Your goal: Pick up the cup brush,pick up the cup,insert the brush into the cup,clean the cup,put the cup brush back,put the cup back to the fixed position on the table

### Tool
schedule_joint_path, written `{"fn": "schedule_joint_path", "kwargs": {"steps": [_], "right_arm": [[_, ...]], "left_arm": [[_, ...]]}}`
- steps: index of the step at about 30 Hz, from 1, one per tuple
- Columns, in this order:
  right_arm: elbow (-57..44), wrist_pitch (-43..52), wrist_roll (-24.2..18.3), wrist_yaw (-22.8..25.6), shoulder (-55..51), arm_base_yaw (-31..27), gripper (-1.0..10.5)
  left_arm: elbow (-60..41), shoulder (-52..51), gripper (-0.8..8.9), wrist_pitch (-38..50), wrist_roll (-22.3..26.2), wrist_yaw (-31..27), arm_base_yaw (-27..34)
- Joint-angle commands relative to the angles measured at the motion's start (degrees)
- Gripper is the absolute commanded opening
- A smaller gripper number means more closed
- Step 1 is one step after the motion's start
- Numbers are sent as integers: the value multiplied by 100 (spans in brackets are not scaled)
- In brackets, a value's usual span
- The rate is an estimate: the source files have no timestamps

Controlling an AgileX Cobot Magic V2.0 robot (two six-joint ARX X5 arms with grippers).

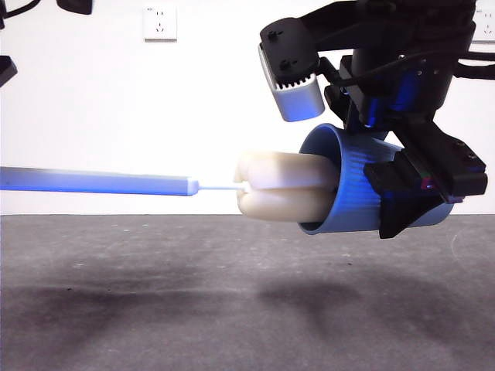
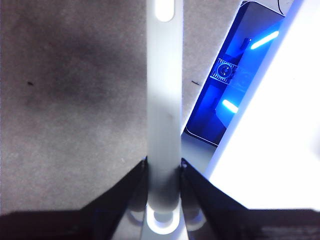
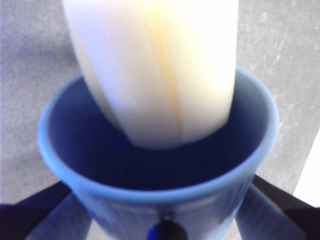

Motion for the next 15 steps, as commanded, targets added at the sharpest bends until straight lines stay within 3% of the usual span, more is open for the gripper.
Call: {"fn": "schedule_joint_path", "kwargs": {"steps": [1, 8, 15], "right_arm": [[4, 155, 77, -4, 17, 9, -17], [2, 258, 15, -85, 17, 61, -17], [4, 614, -83, -328, 17, 496, -17]], "left_arm": [[-17, 4, -9, 44, -57, 107, 22], [-17, 22, -9, 472, -39, 389, 2], [-15, 345, -9, 994, -131, 538, -319]]}}
